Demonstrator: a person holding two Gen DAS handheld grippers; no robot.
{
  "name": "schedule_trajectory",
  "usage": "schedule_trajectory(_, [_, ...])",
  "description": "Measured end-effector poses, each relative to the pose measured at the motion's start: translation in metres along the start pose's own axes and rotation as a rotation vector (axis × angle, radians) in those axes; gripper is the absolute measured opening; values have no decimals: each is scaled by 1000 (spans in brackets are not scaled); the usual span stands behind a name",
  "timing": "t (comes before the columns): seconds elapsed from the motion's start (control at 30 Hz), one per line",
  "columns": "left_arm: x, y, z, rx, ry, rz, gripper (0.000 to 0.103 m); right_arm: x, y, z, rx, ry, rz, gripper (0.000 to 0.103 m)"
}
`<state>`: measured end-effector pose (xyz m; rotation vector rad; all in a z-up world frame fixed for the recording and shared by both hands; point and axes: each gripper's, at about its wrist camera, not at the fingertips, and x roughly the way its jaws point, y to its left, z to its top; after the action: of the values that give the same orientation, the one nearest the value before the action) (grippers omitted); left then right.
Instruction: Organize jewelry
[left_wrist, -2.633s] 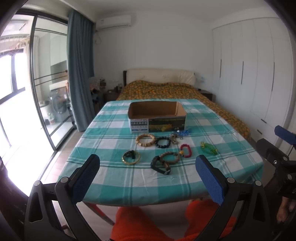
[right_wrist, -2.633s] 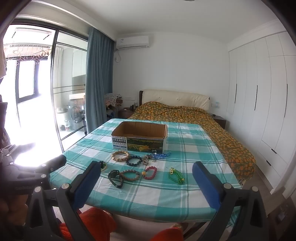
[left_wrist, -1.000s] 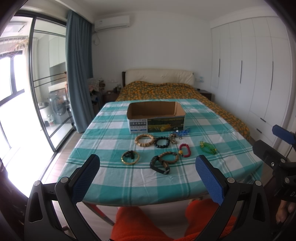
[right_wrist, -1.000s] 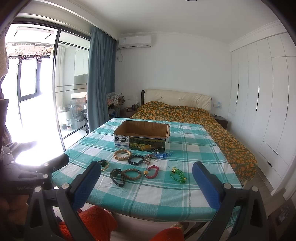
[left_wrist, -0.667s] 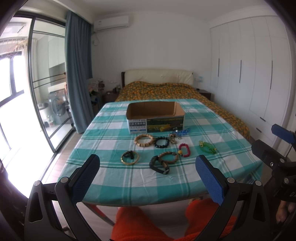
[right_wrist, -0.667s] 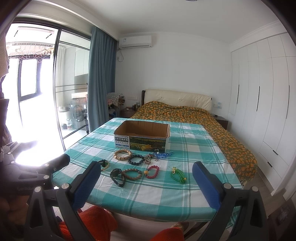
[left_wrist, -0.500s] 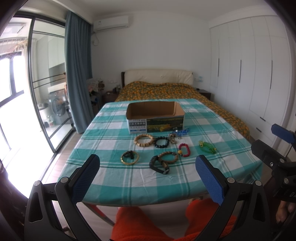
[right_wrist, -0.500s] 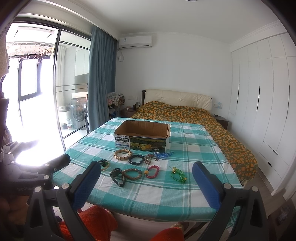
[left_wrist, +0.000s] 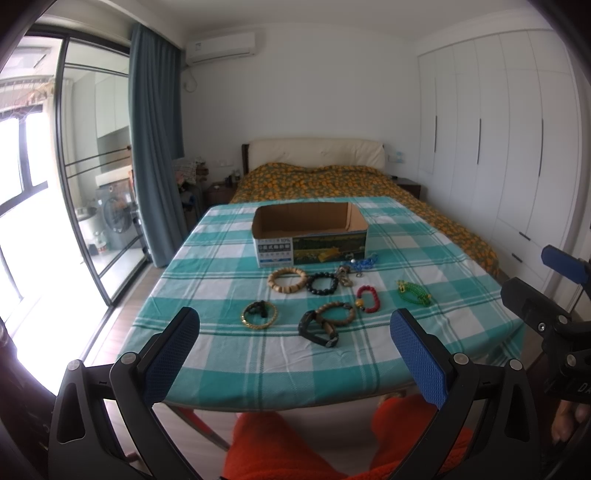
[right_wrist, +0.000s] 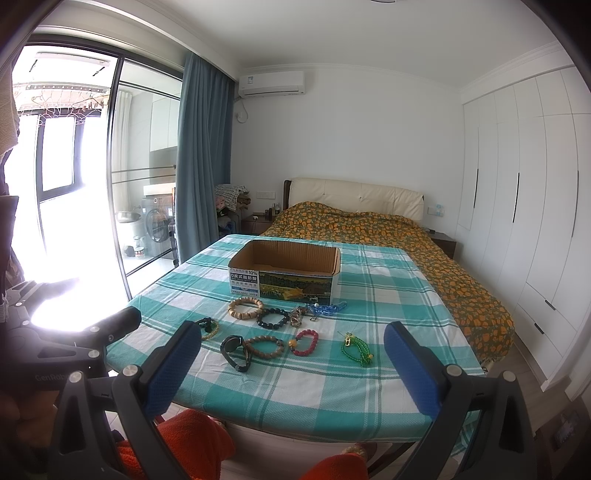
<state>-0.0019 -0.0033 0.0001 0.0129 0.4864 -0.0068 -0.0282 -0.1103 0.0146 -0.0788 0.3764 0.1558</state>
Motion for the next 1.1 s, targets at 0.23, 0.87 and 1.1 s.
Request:
schedule_trajectory(0.23, [-1, 0, 1, 3, -2, -1, 103, 1, 2, 0, -2, -3, -2, 101])
schedule_trajectory(0.87, [4, 6, 0, 3, 22, 16, 103, 1, -1, 1, -2, 1, -1, 101])
schedule_trajectory(1.1, [5, 3, -1, 7, 30, 22, 103, 1, -1, 0, -6, 4, 3, 101])
